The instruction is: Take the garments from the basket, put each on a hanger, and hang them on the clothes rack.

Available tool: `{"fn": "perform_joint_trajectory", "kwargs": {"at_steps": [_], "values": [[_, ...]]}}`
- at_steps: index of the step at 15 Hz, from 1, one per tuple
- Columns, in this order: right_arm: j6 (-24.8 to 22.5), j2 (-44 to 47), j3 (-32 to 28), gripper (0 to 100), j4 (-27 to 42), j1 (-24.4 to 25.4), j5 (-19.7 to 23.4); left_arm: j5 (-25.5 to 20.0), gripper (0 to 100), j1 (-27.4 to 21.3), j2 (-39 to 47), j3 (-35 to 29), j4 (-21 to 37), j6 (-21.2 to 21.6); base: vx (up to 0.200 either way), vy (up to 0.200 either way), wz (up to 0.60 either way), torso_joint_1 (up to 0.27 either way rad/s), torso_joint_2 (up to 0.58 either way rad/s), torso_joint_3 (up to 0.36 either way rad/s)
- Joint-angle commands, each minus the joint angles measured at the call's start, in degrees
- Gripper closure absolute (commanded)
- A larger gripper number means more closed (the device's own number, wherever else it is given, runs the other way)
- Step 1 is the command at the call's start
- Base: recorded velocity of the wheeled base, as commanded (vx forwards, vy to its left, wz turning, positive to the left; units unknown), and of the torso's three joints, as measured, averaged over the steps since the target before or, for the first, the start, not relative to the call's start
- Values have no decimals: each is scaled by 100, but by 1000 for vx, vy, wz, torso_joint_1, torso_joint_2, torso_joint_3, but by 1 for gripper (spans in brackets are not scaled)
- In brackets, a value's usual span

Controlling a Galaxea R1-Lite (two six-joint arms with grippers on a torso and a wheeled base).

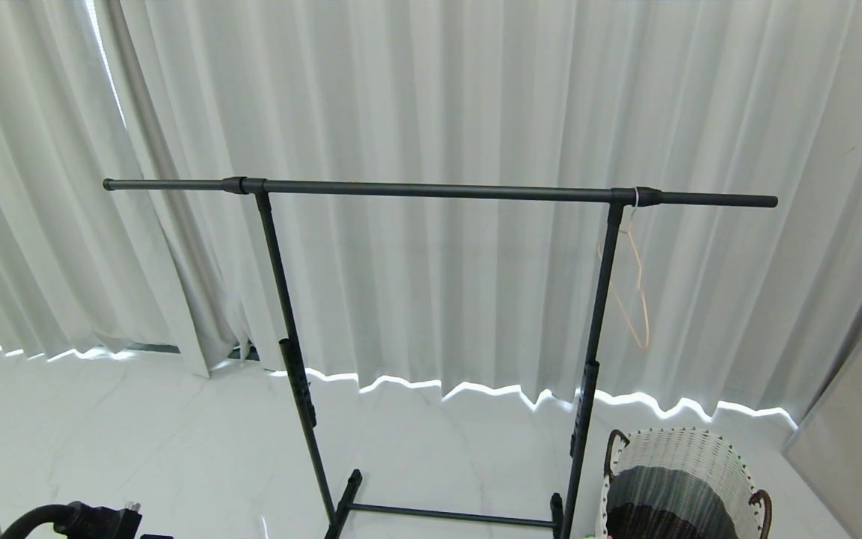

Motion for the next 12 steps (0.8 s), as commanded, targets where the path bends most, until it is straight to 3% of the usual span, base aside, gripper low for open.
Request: {"fn": "perform_joint_trajectory", "kwargs": {"at_steps": [1,3,5,7,10,12], "values": [[-1,58,11,0,13,-35,-115,8,100,11,-64,8,-7,11,0,0,0,0,0,0],[-1,40,19,0,13,-237,-484,324,100,143,-213,34,-7,46,0,0,0,0,0,0],[-1,-118,169,0,13,-527,-713,1318,100,195,-450,69,-7,29,0,0,0,0,0,0],[-1,-258,353,0,13,-878,-713,1880,100,336,-582,69,-25,-24,0,0,0,0,0,0],[8,-302,459,0,13,-1256,-704,1985,100,670,-635,60,-236,-24,0,0,0,0,0,0],[51,-258,529,0,13,-1423,-713,1994,100,1074,-512,52,-868,-15,0,0,0,0,0,0]]}}
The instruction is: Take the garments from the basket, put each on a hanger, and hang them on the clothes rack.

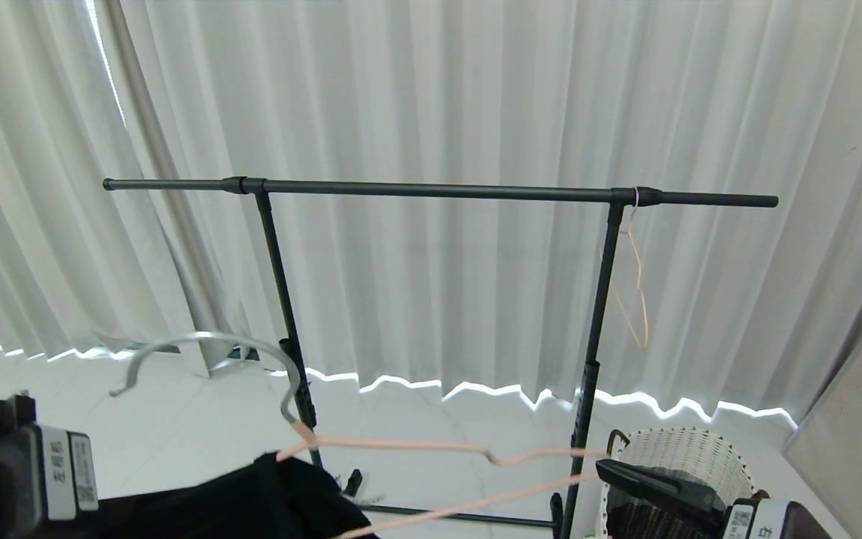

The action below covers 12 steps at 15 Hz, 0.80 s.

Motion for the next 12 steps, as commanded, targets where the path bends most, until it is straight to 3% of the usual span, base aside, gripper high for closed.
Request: {"fn": "perform_joint_trajectory", "kwargs": {"at_steps": [1,4,8,12], "values": [[33,21,48,0,-1,-125,-3,10,100,284,85,-7,-266,6,0,0,0,0,0,0],[384,303,-119,0,-1,-283,-12,177,100,363,129,-25,-688,-3,0,0,0,0,0,0],[1114,1287,-1086,0,-1,-257,-12,159,100,205,94,-42,-952,-12,0,0,0,0,0,0],[1360,2131,-2018,0,-1,-301,-21,159,100,187,76,-104,-1066,-12,0,0,0,0,0,0]]}}
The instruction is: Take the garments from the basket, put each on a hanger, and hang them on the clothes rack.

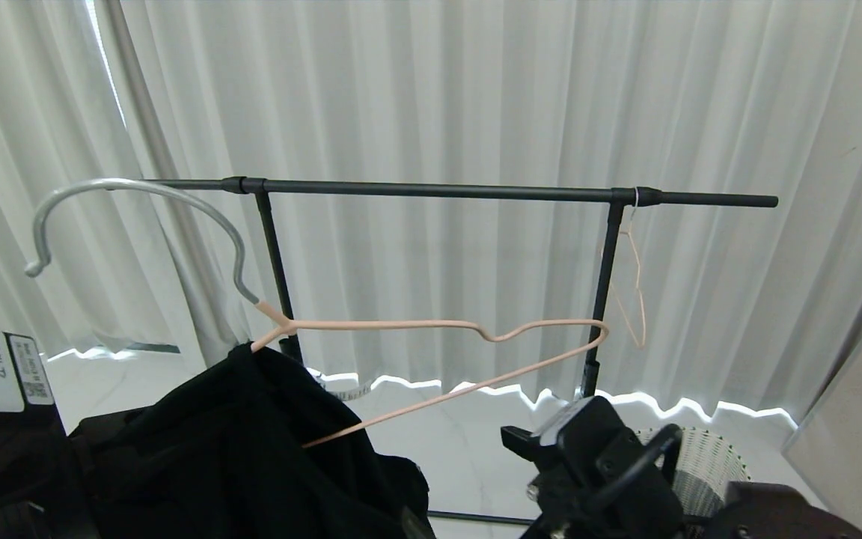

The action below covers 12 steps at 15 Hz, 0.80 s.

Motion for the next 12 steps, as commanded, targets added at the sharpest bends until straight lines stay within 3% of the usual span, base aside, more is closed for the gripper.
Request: {"fn": "perform_joint_trajectory", "kwargs": {"at_steps": [1,9,12], "values": [[50,583,-415,0,-2,-48,0,1,100,-18,-15,-12,-5,-1,0,0,0,0,0,0],[50,1128,-407,0,60,-267,-141,1,100,-176,-15,-153,-14,-168,0,0,0,0,0,0],[24,1067,42,0,218,-285,-281,36,100,-150,-7,-135,-14,-159,0,0,0,0,0,0]]}}
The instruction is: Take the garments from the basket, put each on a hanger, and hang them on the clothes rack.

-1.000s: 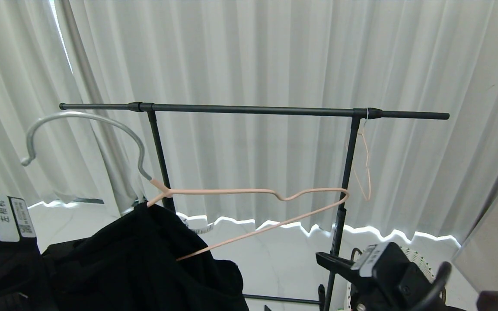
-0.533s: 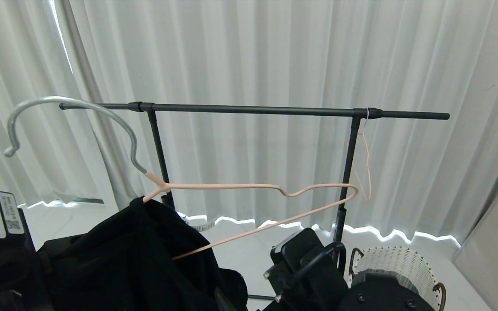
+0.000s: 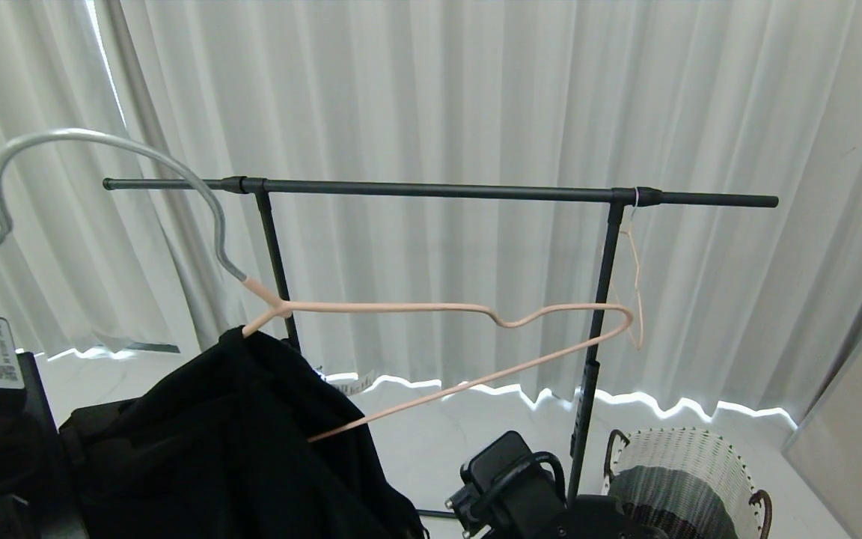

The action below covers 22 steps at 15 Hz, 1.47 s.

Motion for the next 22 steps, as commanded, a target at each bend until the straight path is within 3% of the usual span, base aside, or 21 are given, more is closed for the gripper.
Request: {"fn": "perform_joint_trajectory", "kwargs": {"at_steps": [1,9,14,19,22], "values": [[-1,-75,289,0,75,-5,-99,23,100,45,22,33,3,5,0,0,0,0,0,0],[-168,-1050,1309,0,532,-892,-433,814,100,71,22,570,3,76,0,0,0,0,0,0],[-590,-1586,1511,0,532,-1780,-442,858,100,71,-5,965,3,251,0,0,0,0,0,0],[-739,-1964,1546,0,540,-1868,-442,858,100,71,145,1115,3,348,0,0,0,0,0,0],[-739,-1964,1818,0,549,-1903,-433,858,100,62,127,1027,-313,-100,0,0,0,0,0,0]]}}
